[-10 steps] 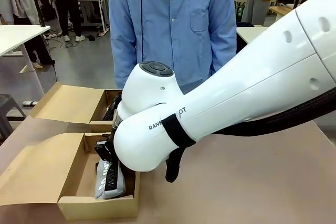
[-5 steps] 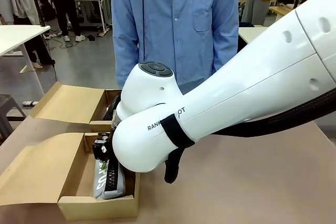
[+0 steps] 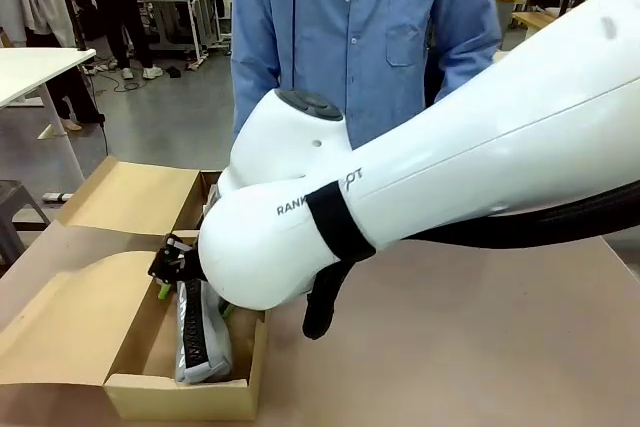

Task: Place items inside the box.
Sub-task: Pick up a Pencil pouch or Stapler and place it inside the Mailer Box closest to the robot.

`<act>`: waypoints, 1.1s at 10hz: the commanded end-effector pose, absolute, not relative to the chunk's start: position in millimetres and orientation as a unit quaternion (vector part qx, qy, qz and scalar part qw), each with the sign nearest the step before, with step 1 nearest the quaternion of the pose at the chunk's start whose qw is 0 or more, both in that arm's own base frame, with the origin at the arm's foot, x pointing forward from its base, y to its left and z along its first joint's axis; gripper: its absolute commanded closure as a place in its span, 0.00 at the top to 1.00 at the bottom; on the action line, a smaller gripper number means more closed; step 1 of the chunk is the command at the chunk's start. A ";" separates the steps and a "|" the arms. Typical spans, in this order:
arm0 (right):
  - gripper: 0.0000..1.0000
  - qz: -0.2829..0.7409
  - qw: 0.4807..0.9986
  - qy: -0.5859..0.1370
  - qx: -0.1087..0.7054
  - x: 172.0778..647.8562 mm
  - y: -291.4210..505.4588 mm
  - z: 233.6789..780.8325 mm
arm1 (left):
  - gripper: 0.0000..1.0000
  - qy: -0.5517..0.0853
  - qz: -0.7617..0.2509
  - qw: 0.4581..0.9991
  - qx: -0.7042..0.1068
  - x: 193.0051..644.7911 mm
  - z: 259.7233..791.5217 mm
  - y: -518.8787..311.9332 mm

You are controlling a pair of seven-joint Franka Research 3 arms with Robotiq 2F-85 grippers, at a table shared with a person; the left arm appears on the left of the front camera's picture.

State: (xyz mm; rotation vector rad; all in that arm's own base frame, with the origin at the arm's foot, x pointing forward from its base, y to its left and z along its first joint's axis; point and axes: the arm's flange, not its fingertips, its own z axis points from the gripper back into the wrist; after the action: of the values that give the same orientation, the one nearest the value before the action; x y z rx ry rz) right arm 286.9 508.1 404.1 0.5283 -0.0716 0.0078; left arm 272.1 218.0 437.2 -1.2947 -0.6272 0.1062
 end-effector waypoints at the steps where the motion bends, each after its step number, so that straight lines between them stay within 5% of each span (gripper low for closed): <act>1: 1.00 0.023 0.965 -0.069 0.252 261.6 456.1 432.0 | 1.00 -0.295 0.042 0.746 -0.596 272.3 438.4 217.2; 5: 1.00 0.166 0.961 0.024 0.222 200.6 431.6 454.2 | 1.00 -0.295 0.042 0.746 -0.596 272.3 438.4 217.2; 6: 1.00 0.083 0.969 -0.049 0.229 223.9 448.8 451.1 | 1.00 -0.295 0.042 0.746 -0.596 272.3 438.4 217.2; 7: 1.00 0.083 0.969 -0.049 0.229 223.9 448.8 451.1 | 1.00 -0.295 0.042 0.746 -0.596 272.3 438.4 217.2; 11: 1.00 0.090 0.945 0.038 0.312 198.3 352.1 509.8 | 1.00 -0.295 0.042 0.746 -0.596 272.3 438.4 217.2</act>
State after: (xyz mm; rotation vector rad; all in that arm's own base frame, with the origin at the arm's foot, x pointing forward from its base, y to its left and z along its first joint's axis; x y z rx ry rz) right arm 209.4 410.7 491.6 0.6002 0.0495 0.1981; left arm 272.1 218.0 437.2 -1.2948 -0.6272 0.1062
